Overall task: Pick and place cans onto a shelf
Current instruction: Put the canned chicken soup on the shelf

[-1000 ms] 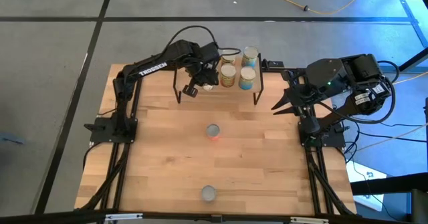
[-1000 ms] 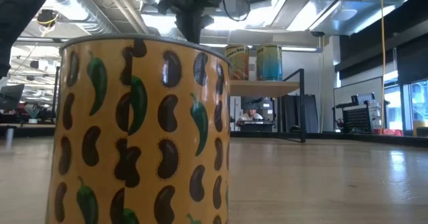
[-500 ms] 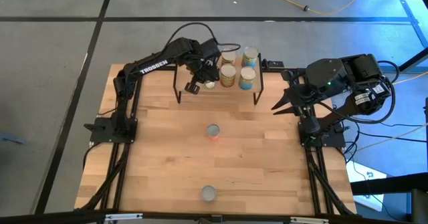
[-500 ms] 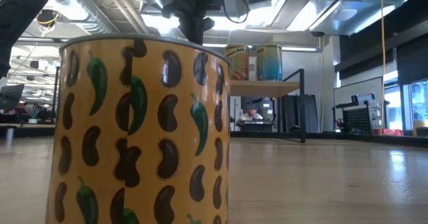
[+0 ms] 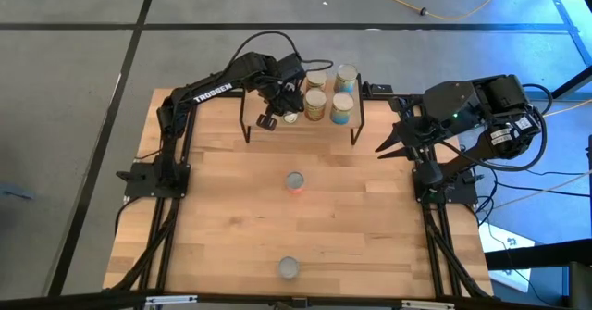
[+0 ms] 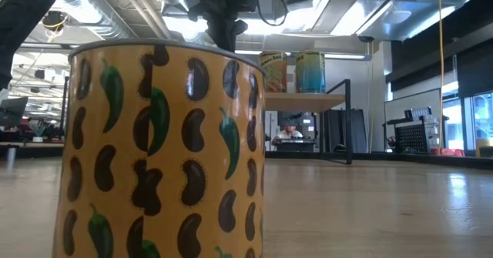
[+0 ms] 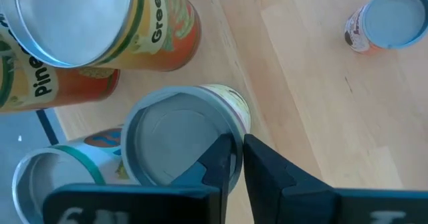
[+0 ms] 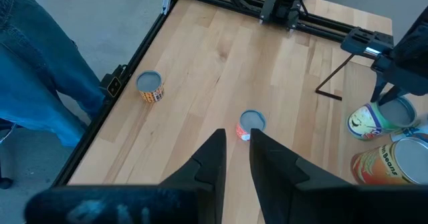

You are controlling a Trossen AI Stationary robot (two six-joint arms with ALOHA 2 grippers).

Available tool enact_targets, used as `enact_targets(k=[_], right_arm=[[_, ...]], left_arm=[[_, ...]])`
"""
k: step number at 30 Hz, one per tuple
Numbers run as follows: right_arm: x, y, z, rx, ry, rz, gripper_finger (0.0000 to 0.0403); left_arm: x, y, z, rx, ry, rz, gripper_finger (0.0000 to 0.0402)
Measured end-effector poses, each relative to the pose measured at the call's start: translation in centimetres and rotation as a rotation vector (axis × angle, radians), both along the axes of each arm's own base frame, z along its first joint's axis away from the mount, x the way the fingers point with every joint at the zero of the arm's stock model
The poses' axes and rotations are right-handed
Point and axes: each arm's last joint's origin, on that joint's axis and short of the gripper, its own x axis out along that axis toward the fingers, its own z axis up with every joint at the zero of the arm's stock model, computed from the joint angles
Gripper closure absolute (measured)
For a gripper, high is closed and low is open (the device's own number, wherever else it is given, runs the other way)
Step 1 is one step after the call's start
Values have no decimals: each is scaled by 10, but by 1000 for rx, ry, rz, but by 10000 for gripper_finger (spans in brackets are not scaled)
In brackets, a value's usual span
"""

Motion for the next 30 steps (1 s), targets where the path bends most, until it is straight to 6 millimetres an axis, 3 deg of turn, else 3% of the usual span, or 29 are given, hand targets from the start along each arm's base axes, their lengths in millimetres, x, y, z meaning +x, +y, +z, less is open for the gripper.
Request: enact_targets(k=[8,13,23,30], right_arm=[[0,0,0,0,0,0,334],[0,0,0,0,0,0,334],[0,0,0,6,1,7,334],[0,0,0,7,1,7,334]], left_arm=[[3,-7,0,47,17,76,365],[8,-23,1,200,72,86,366],[17,-55,8,176,32,26,366],[14,-48,23,256,0,56,366]])
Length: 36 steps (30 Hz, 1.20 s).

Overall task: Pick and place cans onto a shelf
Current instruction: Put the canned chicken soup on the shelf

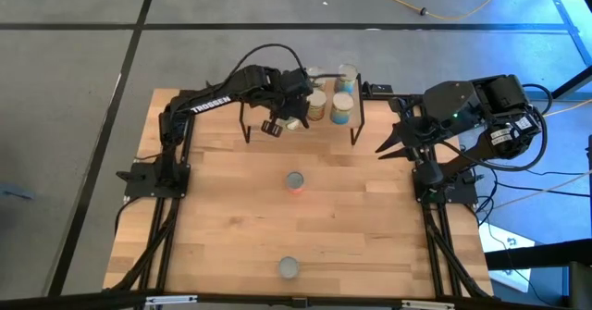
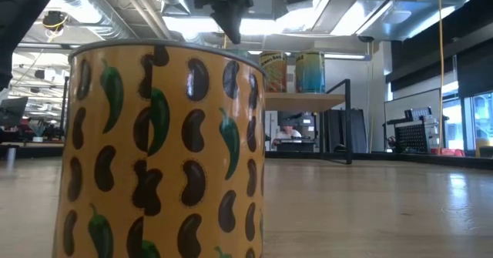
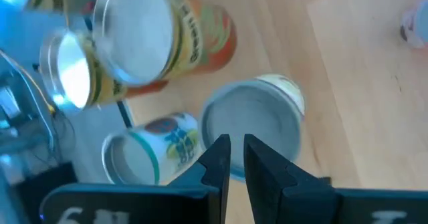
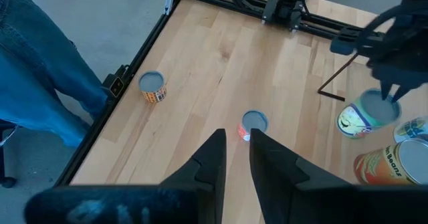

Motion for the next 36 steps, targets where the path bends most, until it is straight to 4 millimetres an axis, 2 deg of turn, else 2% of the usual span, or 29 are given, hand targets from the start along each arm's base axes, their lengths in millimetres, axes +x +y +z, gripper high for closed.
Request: enact_targets(k=[4,9,12,14,16,20,25,30,36], right_arm=[[0,0,0,0,0,1,334],[0,0,0,1,0,1,334],[0,0,0,1,1,1,334],[0,0,0,1,1,1,334],[0,0,0,0,2,1,334],[0,0,0,0,3,1,334],[0,0,0,-1,3,1,334],[0,0,0,-3,3,3,334],[0,0,0,-3,4,3,334]], left_arm=[[-5,0,9,-51,-37,46,366],[-9,-14,28,-130,-109,-2,366],[-12,-26,31,-251,-119,-75,366],[-16,-29,26,-332,-71,-74,368],[-15,-30,19,-326,-43,-39,375],[-8,-24,-1,-291,8,-1,397],[0,-12,-20,-292,-5,21,400],[2,1,-30,-281,-20,47,401],[0,16,-32,-225,-28,73,401]])
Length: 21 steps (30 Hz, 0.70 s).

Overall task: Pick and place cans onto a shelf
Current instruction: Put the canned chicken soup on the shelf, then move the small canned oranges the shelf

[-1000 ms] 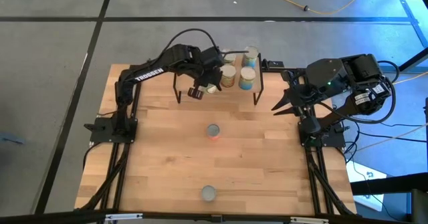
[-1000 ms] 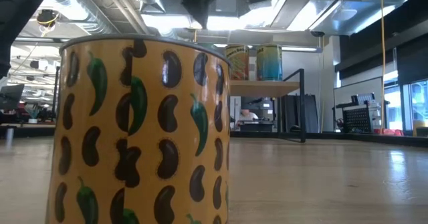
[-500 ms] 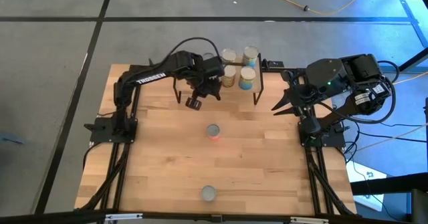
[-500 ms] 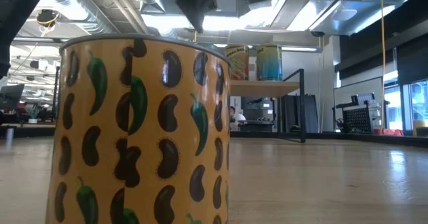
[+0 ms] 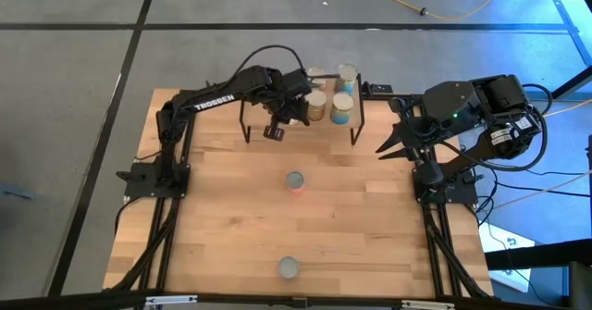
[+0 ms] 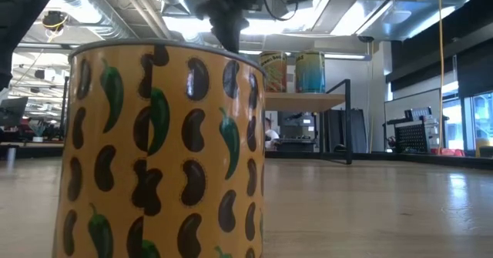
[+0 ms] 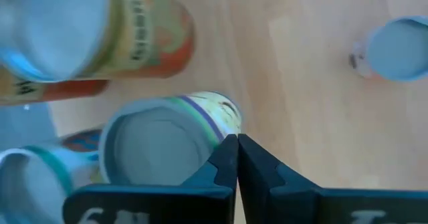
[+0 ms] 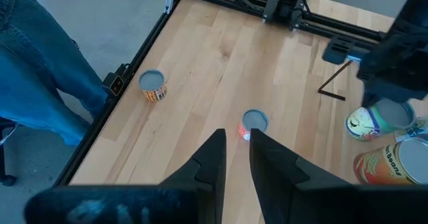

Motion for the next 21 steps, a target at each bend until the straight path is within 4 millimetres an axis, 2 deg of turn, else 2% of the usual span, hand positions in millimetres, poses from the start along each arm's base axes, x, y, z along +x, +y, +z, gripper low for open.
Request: enact_targets(k=[5,8,14,21], right_arm=[[0,0,0,0,0,0,334],[0,0,0,0,1,0,334],[1,0,-1,-1,6,0,334],[6,1,-7,-5,56,-5,334]], left_arm=[[-1,6,0,2,-11,22,401],[-1,0,0,-31,-8,21,401],[-16,-35,21,-139,-29,-26,401],[-42,-80,53,-311,-104,7,401]])
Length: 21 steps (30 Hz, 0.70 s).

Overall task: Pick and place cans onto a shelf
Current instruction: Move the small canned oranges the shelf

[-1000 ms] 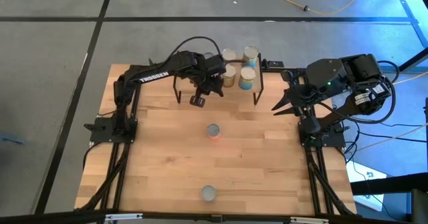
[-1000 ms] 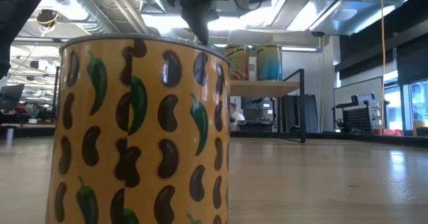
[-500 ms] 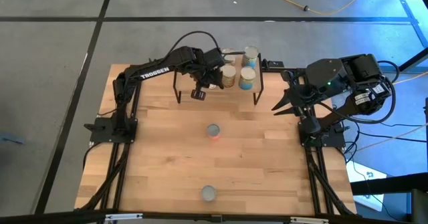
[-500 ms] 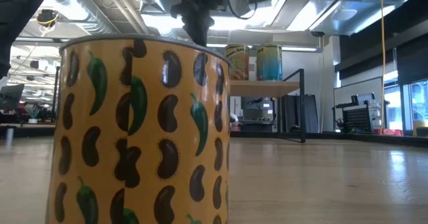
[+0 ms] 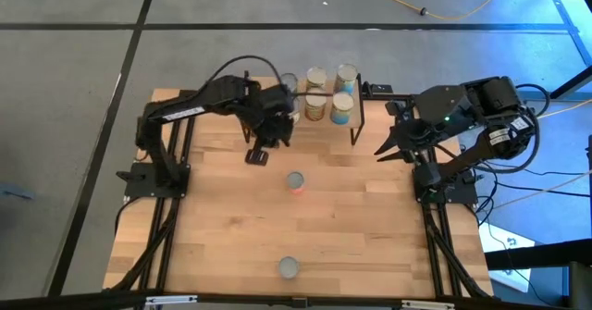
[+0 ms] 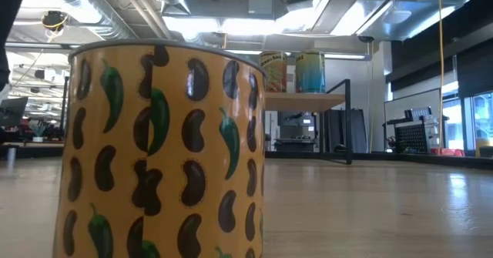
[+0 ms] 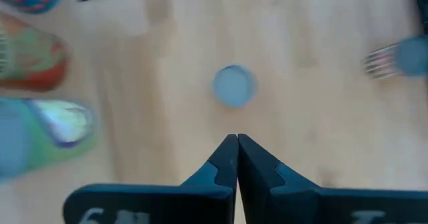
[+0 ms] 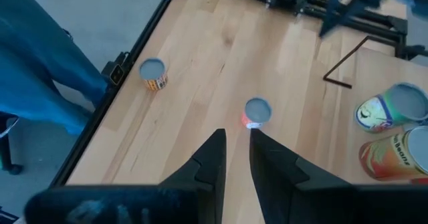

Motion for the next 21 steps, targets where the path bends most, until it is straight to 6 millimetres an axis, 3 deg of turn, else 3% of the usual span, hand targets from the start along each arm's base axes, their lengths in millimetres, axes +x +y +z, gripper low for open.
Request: enact_targets(k=[8,16,21], right_arm=[[26,4,-15,-69,84,56,334],[77,12,-46,-102,208,77,334],[112,17,-68,-76,261,36,334]], left_arm=[[-36,-49,30,-111,-41,85,401],[-84,-87,61,-95,-153,182,401],[-108,-101,69,-71,-184,289,401]])
